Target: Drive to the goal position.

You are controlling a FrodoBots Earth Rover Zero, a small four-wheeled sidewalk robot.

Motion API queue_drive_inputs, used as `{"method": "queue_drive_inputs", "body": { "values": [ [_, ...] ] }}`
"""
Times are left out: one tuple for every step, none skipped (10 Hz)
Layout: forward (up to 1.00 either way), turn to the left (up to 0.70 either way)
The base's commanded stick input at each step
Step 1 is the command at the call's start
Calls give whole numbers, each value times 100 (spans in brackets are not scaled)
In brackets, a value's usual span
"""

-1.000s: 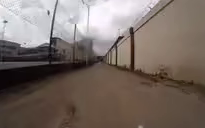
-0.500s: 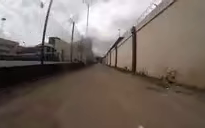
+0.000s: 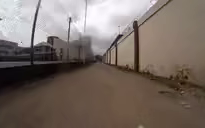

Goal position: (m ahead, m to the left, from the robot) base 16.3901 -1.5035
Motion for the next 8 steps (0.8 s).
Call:
{"method": "queue_drive_inputs", "body": {
  "values": [
    [100,0],
    [100,0],
    [100,0],
    [100,0],
    [100,0],
    [100,0],
    [100,0],
    [100,0]
  ]
}}
